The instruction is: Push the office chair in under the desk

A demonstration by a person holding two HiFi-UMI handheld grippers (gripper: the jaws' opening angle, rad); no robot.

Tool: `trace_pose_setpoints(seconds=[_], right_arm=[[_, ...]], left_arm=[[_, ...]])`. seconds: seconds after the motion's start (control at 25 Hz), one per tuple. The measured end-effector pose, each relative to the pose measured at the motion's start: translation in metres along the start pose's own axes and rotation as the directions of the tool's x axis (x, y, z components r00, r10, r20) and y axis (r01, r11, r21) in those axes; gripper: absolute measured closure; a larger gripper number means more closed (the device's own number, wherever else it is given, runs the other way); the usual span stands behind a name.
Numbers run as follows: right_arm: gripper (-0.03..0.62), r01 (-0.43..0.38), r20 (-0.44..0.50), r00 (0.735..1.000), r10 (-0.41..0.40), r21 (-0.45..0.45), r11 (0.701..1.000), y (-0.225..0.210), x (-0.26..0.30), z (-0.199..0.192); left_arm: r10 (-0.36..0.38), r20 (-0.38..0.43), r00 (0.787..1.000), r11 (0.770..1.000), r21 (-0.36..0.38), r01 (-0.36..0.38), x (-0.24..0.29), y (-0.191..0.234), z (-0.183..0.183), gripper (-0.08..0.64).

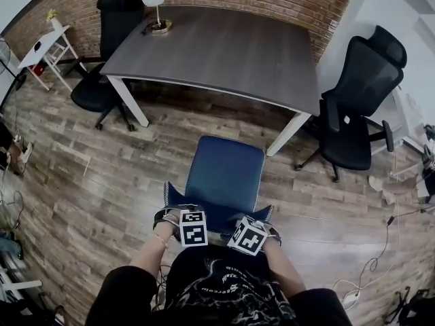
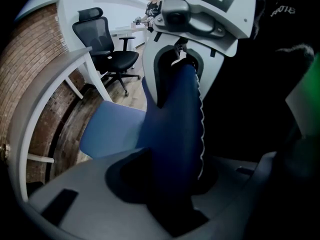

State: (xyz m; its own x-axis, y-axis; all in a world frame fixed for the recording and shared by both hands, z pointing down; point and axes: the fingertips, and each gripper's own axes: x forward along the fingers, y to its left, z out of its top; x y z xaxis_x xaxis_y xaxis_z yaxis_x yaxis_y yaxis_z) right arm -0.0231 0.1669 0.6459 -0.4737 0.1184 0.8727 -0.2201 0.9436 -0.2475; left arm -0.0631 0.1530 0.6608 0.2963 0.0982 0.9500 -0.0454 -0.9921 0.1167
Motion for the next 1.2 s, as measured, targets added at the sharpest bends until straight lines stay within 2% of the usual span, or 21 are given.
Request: trace_pose_setpoints(seconds=[1.2], right_arm=[[0.416, 0.031, 0.033, 0.999, -0.031, -0.003, 1.0, -0.042, -0.005, 0.007]], left_arm=[[-0.003, 0.014, 1.0, 1.0, 0.029, 0.003, -0.001, 0.04, 0.011, 0.416]])
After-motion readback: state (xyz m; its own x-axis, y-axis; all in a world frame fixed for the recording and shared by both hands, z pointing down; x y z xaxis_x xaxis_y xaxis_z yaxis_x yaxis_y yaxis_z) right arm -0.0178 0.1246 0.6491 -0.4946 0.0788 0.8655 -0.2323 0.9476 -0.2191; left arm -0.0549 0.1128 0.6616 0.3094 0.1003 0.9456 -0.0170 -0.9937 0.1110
